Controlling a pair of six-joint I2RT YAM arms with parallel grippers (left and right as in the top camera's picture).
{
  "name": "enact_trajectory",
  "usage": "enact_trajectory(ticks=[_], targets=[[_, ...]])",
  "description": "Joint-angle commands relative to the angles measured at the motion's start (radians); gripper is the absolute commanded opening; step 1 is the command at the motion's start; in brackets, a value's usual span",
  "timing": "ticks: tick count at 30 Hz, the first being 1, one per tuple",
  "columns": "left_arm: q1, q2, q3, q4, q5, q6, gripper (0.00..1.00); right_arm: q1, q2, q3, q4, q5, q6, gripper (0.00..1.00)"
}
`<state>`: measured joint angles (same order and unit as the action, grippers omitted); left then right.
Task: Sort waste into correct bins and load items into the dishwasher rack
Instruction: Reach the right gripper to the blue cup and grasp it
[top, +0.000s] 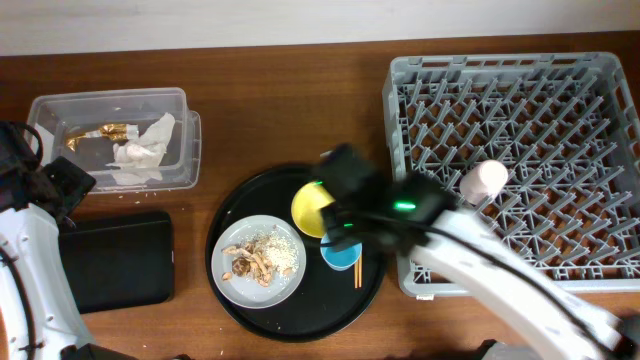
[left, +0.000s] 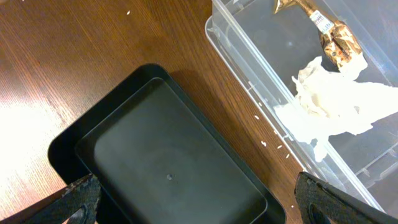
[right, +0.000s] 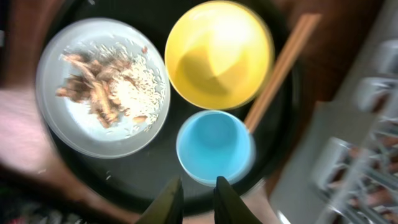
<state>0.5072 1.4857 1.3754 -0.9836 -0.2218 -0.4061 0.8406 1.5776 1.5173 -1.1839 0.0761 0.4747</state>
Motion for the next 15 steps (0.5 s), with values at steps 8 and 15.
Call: enact_trajectory(ticks=[8,15], targets=[[0.002,-0.009,0.003,0.002,-0.010,-0.005,0.99,0.102,0.333,-0.009,0.021,0.052,0.111,0.19],[0.002,-0.009,0.003,0.002,-0.010,-0.005,0.99,0.102,0.330,-0.095,0.078,0.040,0.148,0.15]])
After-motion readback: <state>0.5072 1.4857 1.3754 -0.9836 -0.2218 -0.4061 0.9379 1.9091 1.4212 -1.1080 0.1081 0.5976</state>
